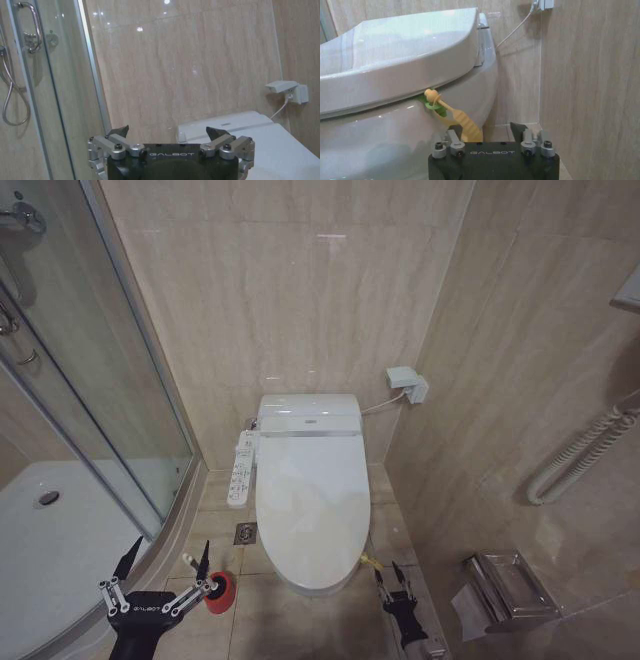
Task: Open the toilet lid, clean the toilet bowl with a toilet brush, close the toilet lid, and flush.
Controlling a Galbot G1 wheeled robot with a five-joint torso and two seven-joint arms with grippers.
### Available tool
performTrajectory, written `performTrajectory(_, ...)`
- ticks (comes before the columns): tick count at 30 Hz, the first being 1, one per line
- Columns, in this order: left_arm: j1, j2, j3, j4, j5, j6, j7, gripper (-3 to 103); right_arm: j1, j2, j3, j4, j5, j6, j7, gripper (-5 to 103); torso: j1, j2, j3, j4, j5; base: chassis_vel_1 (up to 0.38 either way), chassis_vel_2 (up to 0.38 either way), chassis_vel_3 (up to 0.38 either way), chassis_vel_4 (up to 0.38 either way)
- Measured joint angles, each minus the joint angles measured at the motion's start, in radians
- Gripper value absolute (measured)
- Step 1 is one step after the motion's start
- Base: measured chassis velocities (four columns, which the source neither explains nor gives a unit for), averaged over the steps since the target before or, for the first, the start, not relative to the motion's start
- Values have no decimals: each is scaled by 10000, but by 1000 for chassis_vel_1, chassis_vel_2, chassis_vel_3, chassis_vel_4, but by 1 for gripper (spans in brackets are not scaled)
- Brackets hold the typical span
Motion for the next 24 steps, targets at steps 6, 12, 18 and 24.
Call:
performTrajectory(6,0,0,0,0,0,0,0,100,162,57,-33,-162,-63,45,-5,72,0,0,0,1,0,0,0,0,0)
performTrajectory(12,0,0,0,0,0,0,0,100,348,69,-36,-374,-178,123,-39,80,0,0,0,0,0,0,0,0,0)
performTrajectory(18,0,0,0,0,0,0,0,100,426,108,-78,-587,-221,248,-89,54,0,0,0,0,0,0,0,0,0)
performTrajectory(24,0,0,0,0,0,0,0,100,510,99,-85,-768,-162,383,-112,27,0,0,0,1,0,0,0,0,0)
